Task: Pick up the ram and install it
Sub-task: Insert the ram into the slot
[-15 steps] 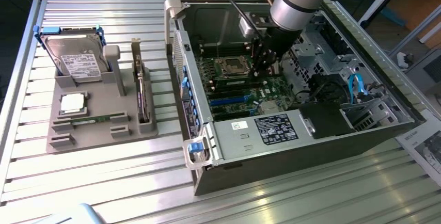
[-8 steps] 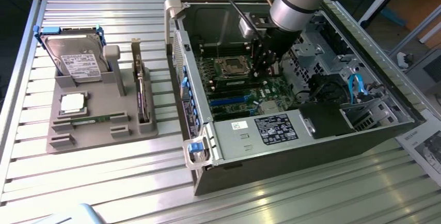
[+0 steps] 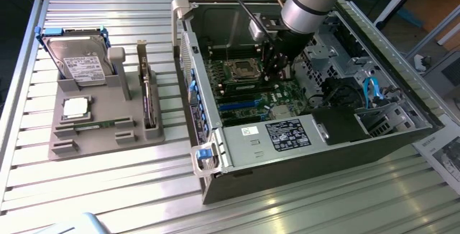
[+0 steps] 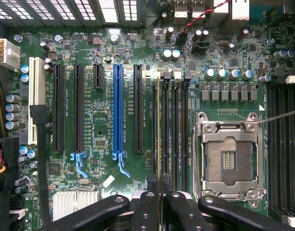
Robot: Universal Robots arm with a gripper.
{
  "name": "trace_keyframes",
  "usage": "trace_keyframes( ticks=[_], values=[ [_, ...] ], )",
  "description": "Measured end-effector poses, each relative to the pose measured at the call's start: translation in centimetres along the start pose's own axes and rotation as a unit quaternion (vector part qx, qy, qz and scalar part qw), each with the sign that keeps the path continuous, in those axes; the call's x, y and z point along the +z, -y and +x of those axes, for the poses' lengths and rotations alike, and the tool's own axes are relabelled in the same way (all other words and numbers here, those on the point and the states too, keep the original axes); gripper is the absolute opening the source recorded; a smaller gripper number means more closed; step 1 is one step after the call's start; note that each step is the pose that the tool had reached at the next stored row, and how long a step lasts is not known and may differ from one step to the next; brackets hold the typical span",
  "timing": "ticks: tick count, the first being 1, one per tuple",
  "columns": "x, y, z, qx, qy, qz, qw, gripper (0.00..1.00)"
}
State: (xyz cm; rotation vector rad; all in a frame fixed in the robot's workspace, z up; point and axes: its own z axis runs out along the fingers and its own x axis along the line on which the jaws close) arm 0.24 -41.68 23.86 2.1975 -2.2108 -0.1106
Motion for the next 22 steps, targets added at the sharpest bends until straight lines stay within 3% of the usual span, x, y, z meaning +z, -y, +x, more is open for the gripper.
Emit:
trace_keyframes(
  ticks=[9, 13, 22],
  values=[
    [0.01, 0.02, 0.0, 0.001, 0.0002, -0.0004, 1.0, 0.12],
    [-0.04, 0.21, 0.0, 0.001, 0.0003, -0.0048, 1.0, 0.12],
    [-0.11, 0.17, -0.01, 0.001, 0.0003, -0.0047, 1.0, 0.12]
  ],
)
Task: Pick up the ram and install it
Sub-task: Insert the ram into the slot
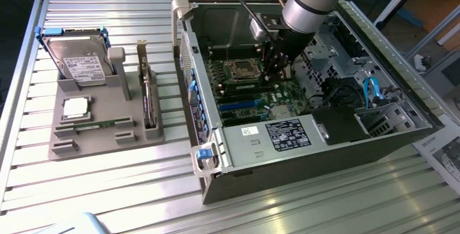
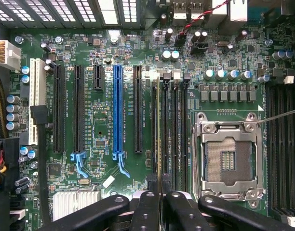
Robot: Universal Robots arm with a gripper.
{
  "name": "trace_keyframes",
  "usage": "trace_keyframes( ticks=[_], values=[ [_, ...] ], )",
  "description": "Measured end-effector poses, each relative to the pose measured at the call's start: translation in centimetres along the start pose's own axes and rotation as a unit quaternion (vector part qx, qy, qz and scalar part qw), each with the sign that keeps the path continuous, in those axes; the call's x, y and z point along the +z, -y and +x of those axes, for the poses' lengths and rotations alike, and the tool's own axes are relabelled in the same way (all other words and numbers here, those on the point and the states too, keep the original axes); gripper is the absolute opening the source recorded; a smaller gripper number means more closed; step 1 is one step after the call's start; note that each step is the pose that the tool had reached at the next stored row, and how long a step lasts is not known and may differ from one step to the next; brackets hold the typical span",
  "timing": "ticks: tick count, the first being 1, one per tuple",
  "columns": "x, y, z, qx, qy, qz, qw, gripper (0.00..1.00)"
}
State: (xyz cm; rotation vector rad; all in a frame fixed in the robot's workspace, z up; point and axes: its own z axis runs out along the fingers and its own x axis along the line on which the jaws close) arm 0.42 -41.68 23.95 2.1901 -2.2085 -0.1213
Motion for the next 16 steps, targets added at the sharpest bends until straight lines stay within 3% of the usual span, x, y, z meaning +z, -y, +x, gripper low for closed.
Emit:
trace_keyframes(
  ticks=[5, 8, 16],
  values=[
    [-0.01, -0.02, 0.0, 0.0, 0.0, 0.001, 1.0, 0.12],
    [0.0, -0.13, 0.0, 0.0, 0.0, 0.0044, 1.0, 0.12],
    [0.04, -0.13, 0.01, 0.0, -0.0001, 0.0049, 1.0, 0.12]
  ],
)
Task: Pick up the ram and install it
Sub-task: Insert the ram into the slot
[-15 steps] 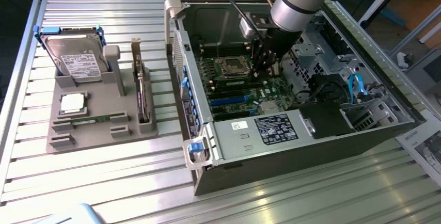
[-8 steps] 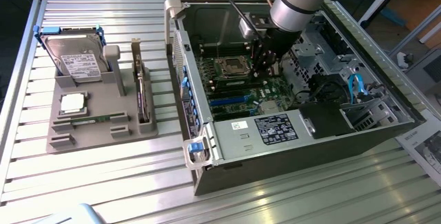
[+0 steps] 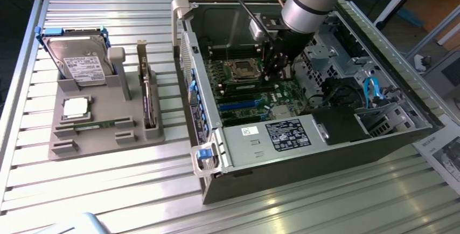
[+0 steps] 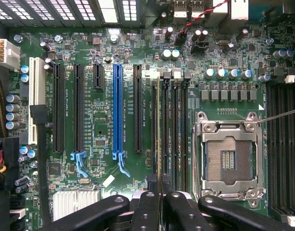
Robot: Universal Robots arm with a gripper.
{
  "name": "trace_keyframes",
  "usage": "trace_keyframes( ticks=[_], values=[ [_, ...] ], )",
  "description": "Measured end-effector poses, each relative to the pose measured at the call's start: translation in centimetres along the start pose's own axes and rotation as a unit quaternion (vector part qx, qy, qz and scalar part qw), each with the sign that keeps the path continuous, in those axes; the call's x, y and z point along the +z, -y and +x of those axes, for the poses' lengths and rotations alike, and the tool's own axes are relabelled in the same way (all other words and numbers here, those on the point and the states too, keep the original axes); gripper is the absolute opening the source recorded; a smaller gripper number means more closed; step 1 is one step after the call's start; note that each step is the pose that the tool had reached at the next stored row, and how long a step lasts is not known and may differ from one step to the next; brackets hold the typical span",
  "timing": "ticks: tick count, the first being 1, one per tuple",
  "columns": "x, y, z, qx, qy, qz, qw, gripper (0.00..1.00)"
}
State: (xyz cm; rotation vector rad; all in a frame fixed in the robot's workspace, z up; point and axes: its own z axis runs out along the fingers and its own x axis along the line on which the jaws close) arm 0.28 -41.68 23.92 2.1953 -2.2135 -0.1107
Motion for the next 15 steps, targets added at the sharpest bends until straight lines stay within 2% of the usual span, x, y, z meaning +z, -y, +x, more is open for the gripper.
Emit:
trace_keyframes(
  ticks=[15],
  values=[
    [0.01, 0.0, -0.04, 0.0, 0.0002, 0.0006, 1.0, 0.12]
  ],
)
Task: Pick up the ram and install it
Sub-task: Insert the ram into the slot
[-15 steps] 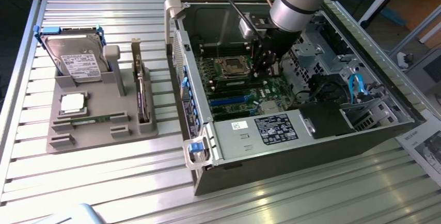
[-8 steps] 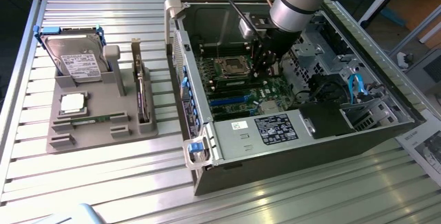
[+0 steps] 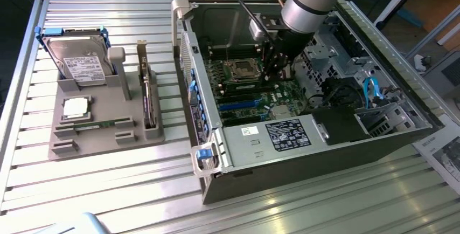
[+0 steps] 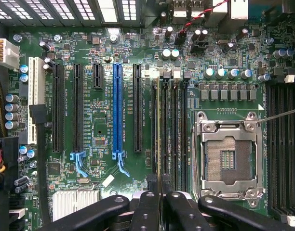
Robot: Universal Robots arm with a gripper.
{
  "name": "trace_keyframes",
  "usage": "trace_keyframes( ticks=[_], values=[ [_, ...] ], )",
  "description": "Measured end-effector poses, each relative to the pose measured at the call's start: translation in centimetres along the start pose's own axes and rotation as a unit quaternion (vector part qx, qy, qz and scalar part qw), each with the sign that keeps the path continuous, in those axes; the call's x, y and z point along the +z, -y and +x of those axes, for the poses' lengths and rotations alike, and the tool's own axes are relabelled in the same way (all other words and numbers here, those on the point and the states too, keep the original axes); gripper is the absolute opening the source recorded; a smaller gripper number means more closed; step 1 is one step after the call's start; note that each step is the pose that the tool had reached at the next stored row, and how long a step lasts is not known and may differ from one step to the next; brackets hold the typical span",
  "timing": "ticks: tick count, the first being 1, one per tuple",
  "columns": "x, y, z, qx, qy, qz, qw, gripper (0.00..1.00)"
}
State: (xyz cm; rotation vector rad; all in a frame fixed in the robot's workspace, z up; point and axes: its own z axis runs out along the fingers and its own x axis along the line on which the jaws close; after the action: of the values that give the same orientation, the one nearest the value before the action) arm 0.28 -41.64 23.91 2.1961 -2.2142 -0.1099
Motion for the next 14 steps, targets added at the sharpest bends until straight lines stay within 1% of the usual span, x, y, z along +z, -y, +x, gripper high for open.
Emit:
trace_keyframes(
  ticks=[9, 14],
  values=[
    [0.02, -0.1, -0.03, 0.0, 0.0, 0.0007, 1.0, 0.12],
    [0.18, -0.11, -0.02, 0.0, -0.0001, 0.0017, 1.0, 0.12]
  ],
)
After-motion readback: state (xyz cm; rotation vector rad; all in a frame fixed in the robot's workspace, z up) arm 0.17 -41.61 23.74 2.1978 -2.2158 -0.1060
